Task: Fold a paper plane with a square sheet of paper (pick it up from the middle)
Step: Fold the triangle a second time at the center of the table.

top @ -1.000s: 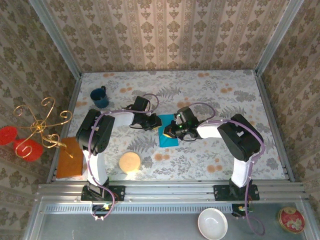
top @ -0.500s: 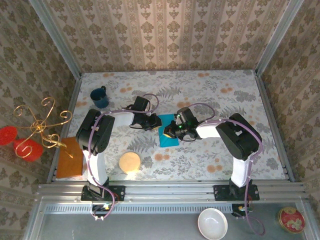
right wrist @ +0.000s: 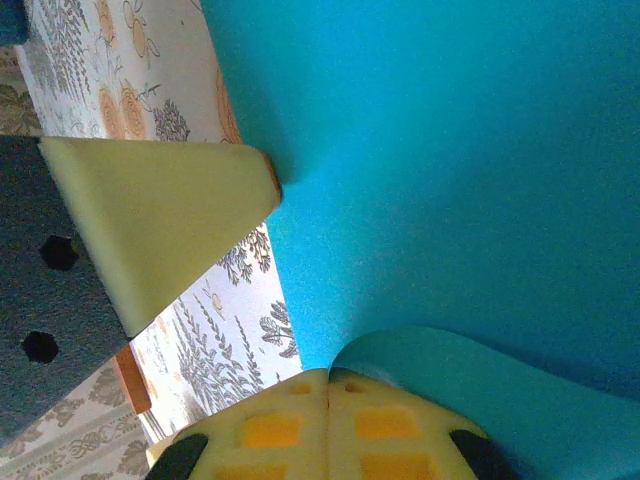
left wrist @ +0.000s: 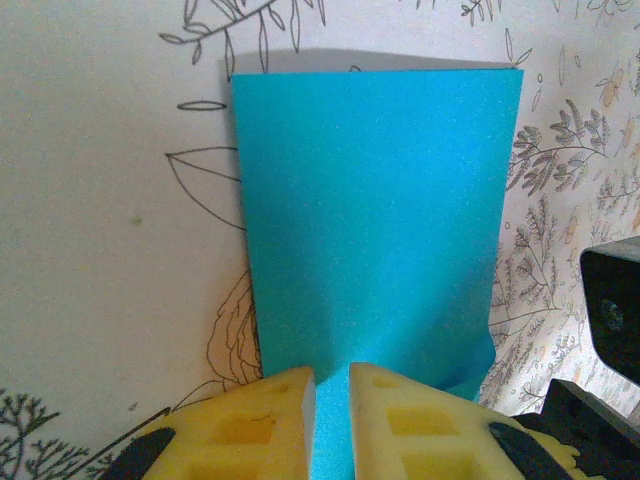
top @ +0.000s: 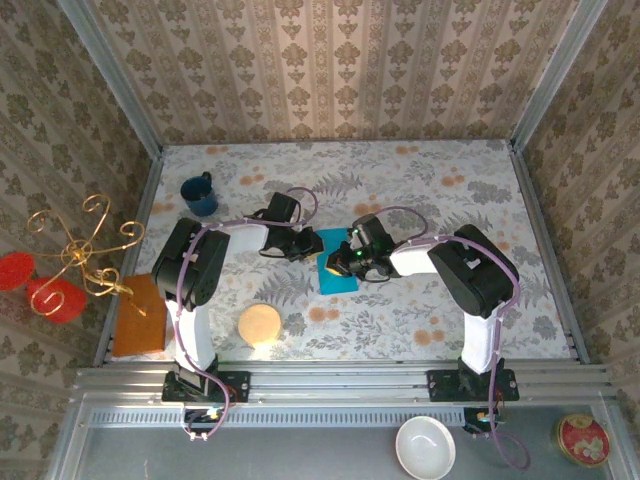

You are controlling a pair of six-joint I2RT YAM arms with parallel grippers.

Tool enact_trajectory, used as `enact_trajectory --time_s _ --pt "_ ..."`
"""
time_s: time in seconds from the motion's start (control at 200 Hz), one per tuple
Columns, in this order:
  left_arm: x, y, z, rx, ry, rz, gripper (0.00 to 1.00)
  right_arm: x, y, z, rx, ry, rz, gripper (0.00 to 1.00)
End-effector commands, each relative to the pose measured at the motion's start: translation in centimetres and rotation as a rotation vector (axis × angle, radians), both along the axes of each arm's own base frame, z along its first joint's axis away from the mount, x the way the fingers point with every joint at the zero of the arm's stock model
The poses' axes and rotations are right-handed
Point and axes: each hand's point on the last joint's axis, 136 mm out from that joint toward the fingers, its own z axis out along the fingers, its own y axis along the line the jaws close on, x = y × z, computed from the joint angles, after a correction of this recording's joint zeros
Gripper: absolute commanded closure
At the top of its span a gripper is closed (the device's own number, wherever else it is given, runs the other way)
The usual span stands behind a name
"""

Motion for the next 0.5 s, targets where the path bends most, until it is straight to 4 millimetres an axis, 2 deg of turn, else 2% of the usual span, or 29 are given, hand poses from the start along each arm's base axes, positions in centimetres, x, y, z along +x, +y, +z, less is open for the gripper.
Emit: enact_trajectory --time_s 0.0,0.495 --pt "-1.63 0.63 -2.32 0.062 0.068 -0.017 0.82 0.28 0.5 -0.14 0.003 -0.008 0.008 0.96" --pt "-1.71 0.67 -2.42 0.063 0.072 -0.016 0.82 0.59 0.69 0.03 0.014 -0.016 0.003 0.96"
